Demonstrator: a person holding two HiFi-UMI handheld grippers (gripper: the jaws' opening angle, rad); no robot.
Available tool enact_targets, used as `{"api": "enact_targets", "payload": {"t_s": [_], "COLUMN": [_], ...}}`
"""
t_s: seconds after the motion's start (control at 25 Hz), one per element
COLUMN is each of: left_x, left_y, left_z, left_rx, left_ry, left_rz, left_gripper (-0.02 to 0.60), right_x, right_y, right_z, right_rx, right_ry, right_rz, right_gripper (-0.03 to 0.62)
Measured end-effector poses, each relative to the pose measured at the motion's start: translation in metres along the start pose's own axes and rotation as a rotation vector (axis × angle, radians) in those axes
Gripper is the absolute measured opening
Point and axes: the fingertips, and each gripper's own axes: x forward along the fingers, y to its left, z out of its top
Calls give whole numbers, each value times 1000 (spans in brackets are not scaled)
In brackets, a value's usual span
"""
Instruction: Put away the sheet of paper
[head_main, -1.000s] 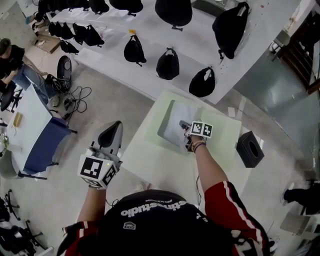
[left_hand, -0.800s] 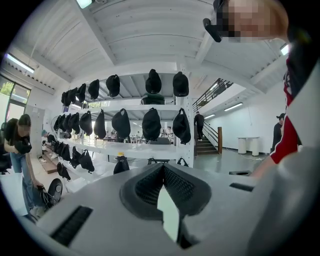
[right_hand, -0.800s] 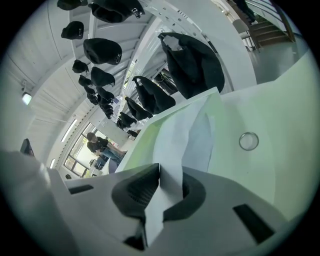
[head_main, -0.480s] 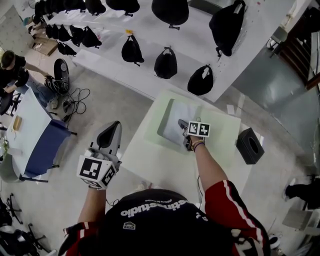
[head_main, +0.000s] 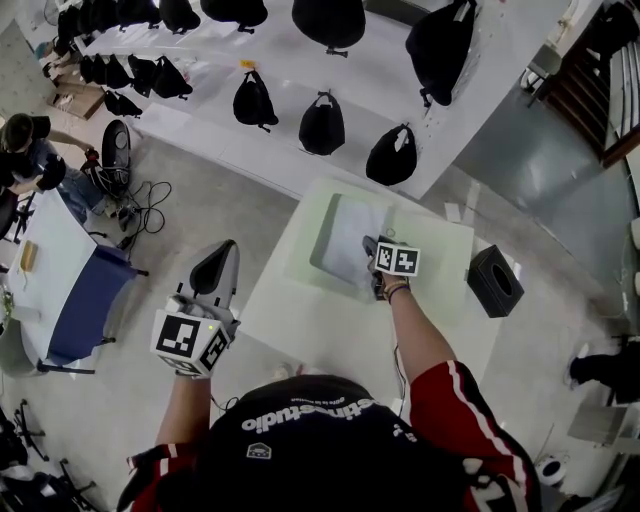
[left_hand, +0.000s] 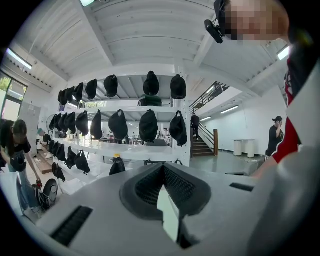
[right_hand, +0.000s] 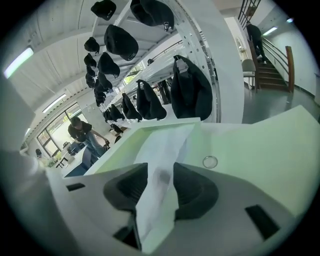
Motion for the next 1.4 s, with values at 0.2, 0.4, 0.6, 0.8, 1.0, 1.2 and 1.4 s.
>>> {"api": "enact_targets", "payload": {"t_s": [0.2, 0.4, 0.6, 0.8, 1.0, 1.2, 1.4], "left_x": [-1, 0, -2, -9, -25, -49, -75], "left_y": [-1, -4, -11, -11, -10, -4, 5], "left_z": [1, 6, 9, 12, 16, 18, 16], "left_rx": [0, -6, -7, -12, -20, -28, -43], "left_ry": [-17, -31, -51, -69, -95, -115, -122], "left_rz": [-27, -54, -88, -108, -116, -116, -110], "left_gripper": [5, 5, 5, 5, 5, 5, 5], "right_x": [-19, -38, -65, -92, -121, -153, -190], "right_y": [-12, -13, -9, 7, 25, 48, 76], "right_z": [1, 1, -6, -5, -5, -5, -1], "right_rx": [-7, -14, -19, -29, -49, -96, -115], "right_ry": [-26, -46, -71, -123, -174, -223, -299], "right_rz": [-54, -77, -93, -104, -114, -121, -130], "right_gripper": [155, 153, 150, 147, 146, 141, 138]}}
